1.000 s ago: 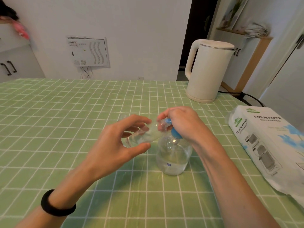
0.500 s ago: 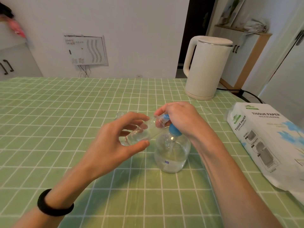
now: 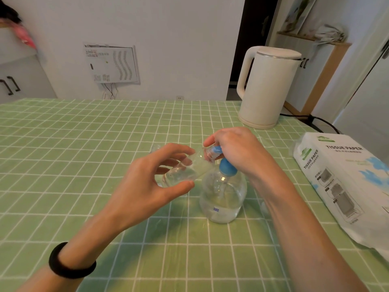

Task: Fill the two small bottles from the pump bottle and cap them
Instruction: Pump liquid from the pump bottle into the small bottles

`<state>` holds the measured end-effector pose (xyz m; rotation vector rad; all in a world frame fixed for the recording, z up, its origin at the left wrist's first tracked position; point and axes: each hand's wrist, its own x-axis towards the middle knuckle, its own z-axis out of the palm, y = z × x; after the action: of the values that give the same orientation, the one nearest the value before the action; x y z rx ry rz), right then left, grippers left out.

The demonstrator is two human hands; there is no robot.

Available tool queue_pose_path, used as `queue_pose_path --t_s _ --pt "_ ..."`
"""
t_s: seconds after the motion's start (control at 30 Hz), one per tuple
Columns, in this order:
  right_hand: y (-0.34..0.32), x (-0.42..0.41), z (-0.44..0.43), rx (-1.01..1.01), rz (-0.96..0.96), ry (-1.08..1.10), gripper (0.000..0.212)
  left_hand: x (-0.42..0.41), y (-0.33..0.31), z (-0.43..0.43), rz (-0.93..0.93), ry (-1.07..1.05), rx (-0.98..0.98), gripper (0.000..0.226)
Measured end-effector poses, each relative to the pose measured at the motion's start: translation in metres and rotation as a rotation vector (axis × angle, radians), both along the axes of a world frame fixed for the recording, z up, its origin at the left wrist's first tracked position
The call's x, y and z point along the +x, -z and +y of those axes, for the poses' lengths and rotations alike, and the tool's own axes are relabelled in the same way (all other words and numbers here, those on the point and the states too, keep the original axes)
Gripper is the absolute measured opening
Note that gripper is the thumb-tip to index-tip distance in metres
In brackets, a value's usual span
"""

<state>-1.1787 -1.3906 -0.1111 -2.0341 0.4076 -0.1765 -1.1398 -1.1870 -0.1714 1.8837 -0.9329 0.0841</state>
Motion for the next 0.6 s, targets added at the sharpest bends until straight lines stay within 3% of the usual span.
queue_pose_path --t_s 0.23,0.6 --pt "0.0058 -0.0049 0.0085 0.103 0.031 0.014 0.037 -0.0004 0.0028 0.0005 -0.006 -0.027 0.024 0.049" --pt "0.0015 -0.0026 0.0045 0.012 -0.013 0.024 0.036 0.0000 0.0007 0.0006 0.006 -0.003 0.005 0.052"
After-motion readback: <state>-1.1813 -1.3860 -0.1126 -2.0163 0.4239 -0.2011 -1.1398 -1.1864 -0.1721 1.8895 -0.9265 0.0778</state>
